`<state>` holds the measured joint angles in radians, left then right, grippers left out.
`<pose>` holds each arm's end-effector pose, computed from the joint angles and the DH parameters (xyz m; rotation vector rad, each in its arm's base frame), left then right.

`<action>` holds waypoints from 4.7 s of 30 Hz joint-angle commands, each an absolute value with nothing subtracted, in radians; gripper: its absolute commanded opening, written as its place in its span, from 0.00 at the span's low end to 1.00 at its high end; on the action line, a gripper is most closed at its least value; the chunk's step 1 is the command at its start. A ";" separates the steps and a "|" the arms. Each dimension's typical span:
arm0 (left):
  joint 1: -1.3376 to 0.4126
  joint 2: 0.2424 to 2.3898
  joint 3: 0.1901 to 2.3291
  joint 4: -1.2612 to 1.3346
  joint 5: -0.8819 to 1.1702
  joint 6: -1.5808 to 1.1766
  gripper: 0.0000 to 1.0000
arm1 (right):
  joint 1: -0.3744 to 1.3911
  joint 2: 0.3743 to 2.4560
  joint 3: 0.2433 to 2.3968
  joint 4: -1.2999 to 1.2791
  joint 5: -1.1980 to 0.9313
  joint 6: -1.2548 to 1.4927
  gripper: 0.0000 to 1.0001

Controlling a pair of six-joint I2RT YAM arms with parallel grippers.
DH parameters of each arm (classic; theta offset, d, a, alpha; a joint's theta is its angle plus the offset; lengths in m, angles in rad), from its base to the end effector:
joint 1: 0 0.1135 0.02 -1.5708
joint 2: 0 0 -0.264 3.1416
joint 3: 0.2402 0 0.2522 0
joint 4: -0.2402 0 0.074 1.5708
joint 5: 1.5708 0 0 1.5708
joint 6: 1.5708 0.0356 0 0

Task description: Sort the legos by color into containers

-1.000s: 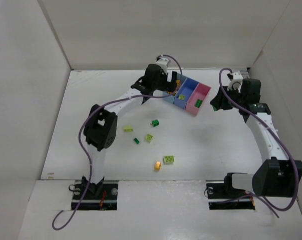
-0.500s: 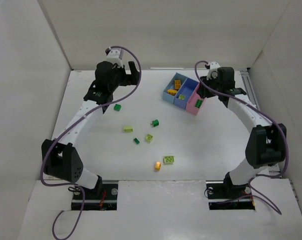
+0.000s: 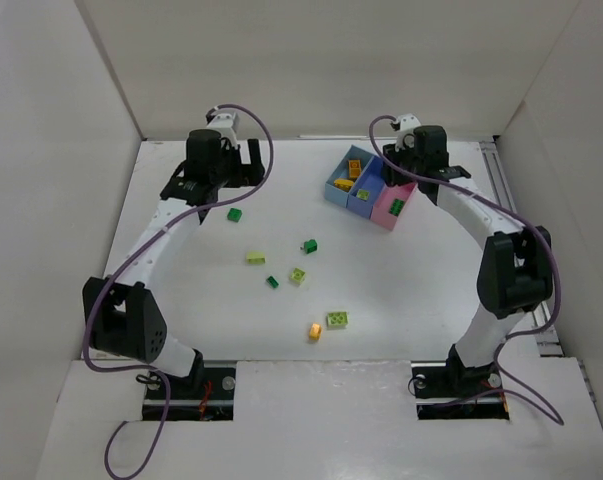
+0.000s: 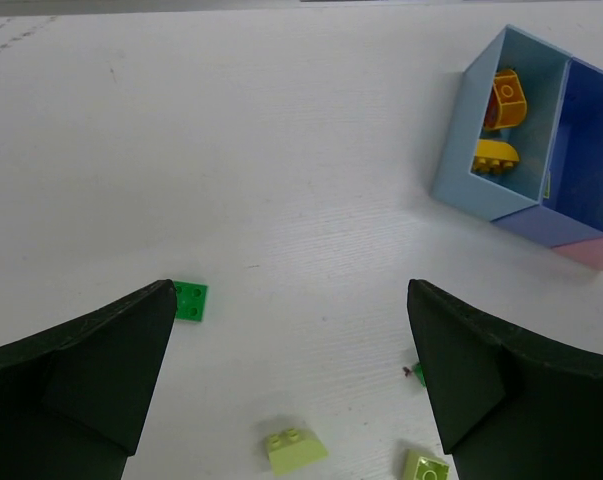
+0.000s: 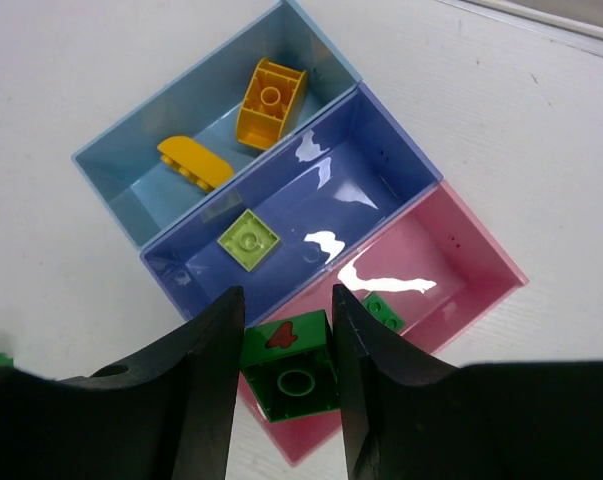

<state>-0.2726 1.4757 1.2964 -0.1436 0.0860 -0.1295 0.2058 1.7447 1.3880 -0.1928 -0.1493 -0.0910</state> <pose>0.3367 -0.0973 0.3569 0.1953 1.8981 -0.3546 0.3996 0.0888 0.2872 -0.4013 2.0834 0.2264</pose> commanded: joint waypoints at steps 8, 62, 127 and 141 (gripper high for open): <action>-0.167 1.572 1.423 -0.164 0.160 -0.061 1.00 | 0.230 1.851 1.531 -0.133 -0.130 -0.095 0.12; 0.020 2.135 2.143 -0.304 0.403 -0.087 1.00 | 0.117 2.046 1.735 -0.397 -0.043 0.031 0.47; -0.199 1.947 1.284 -0.178 -0.179 -0.448 0.37 | 0.698 1.394 0.996 -0.353 0.351 0.150 0.85; -0.334 1.815 1.405 -0.037 0.040 -0.402 0.25 | 0.663 1.215 0.930 -0.394 0.500 0.303 0.85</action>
<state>-0.2539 1.9034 1.2999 -0.1486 -0.0704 -0.4313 0.6918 1.3197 0.9363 -0.3840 0.4072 0.2092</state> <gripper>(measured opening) 0.421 0.853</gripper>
